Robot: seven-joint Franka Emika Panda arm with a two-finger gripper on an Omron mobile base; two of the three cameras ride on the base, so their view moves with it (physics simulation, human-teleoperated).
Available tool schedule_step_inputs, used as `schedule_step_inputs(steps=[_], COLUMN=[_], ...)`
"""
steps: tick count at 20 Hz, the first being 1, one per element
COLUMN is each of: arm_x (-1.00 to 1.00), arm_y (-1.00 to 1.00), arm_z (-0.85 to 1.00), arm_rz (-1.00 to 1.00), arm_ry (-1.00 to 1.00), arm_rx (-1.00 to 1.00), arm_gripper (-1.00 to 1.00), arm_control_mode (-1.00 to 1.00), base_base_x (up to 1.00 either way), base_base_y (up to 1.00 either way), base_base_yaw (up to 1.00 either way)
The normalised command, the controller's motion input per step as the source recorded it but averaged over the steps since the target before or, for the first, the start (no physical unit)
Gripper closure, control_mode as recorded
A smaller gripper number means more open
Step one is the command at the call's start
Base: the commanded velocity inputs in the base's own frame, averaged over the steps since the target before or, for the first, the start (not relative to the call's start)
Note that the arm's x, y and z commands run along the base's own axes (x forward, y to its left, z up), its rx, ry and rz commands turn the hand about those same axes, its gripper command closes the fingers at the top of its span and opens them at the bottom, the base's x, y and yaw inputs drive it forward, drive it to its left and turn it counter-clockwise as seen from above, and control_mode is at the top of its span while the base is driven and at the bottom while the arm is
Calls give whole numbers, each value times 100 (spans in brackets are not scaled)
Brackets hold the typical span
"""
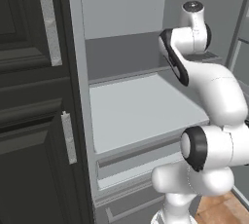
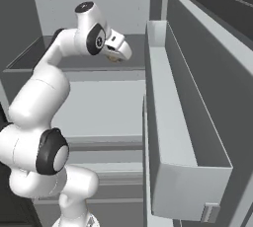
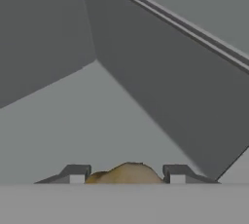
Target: Grab the lime and garlic from the fridge, place them in the blender, close the lid, and turn on the blender to create a marinade.
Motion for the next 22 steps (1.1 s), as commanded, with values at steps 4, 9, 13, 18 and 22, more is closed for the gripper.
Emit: schedule_step_inputs(steps=[4, 9, 13, 18, 22], arm_x=[-67, -91, -100, -100, -93], arm_y=[0, 0, 7, 29, 42], arm_z=[0, 4, 22, 15, 0], arm_rz=[0, -1, -5, -2, 0], arm_ry=[-20, -14, -1, 6, 13], arm_rx=[0, 0, 5, 7, 3], arm_gripper=[100, 100, 100, 100, 100], arm_control_mode=[-100, -100, -100, -100, -100], base_base_x=[0, 0, 0, 0, 0], base_base_y=[0, 0, 0, 0, 0], base_base_yaw=[0, 0, 0, 0, 0])
